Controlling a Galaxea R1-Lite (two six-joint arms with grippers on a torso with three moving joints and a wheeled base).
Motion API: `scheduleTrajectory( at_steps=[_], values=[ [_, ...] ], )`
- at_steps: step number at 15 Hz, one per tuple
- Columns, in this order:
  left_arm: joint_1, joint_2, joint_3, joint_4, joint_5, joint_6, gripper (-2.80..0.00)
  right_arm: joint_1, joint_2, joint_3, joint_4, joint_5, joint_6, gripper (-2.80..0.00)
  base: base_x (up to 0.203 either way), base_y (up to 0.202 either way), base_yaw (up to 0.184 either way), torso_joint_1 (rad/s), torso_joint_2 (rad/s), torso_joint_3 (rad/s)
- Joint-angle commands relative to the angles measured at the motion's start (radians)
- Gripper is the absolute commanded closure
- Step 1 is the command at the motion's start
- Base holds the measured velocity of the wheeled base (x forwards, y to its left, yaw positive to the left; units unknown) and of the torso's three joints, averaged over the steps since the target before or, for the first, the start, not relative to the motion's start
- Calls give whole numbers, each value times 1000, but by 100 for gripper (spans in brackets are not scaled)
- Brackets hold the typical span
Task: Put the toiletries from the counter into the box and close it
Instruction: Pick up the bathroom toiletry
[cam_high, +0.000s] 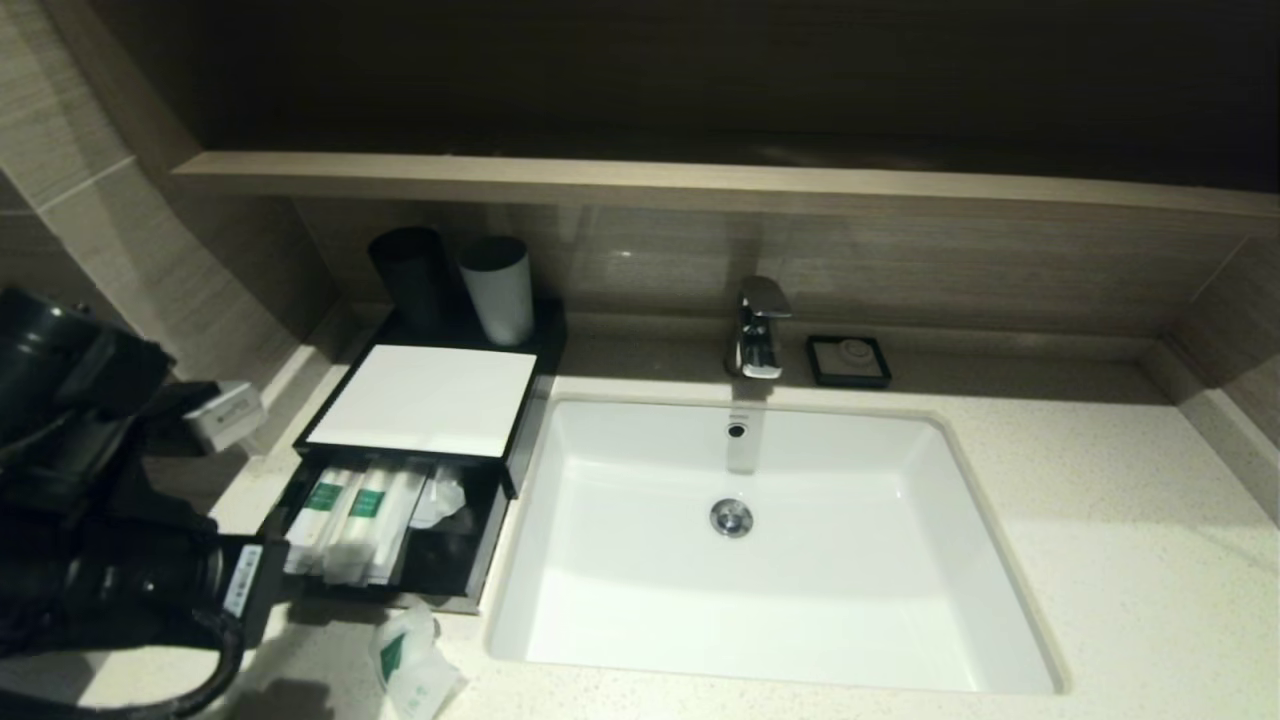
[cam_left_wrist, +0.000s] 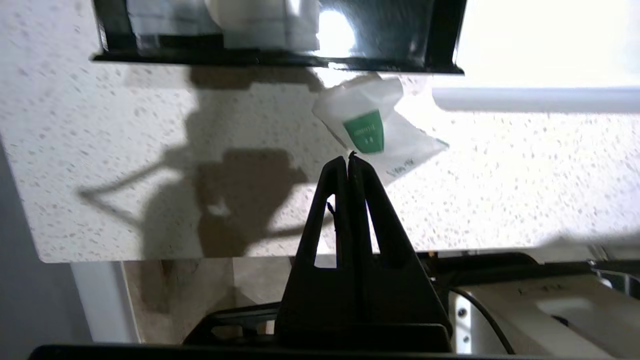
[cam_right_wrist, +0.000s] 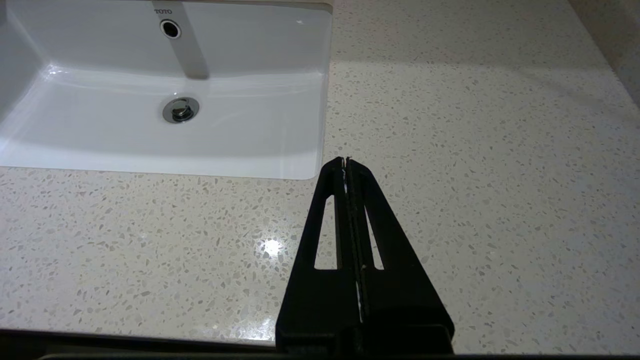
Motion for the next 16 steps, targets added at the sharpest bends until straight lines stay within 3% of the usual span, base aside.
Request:
scheduleTrajectory(
  at_steps=[1, 4, 8, 16],
  values=[
    [-35, -53, 49, 2, -26, -12, 0, 0, 0, 0, 0, 0, 0, 0, 0, 0, 0, 0, 0, 0],
    [-103, -58, 70, 3, -26, -75, 0, 0, 0, 0, 0, 0, 0, 0, 0, 0, 0, 0, 0, 0],
    [-117, 2, 54, -7, -27, -144, 0, 0, 0, 0, 0, 0, 0, 0, 0, 0, 0, 0, 0, 0],
    [-179, 58, 118, -10, -32, -133, 0, 0, 0, 0, 0, 0, 0, 0, 0, 0, 0, 0, 0, 0]
  ],
)
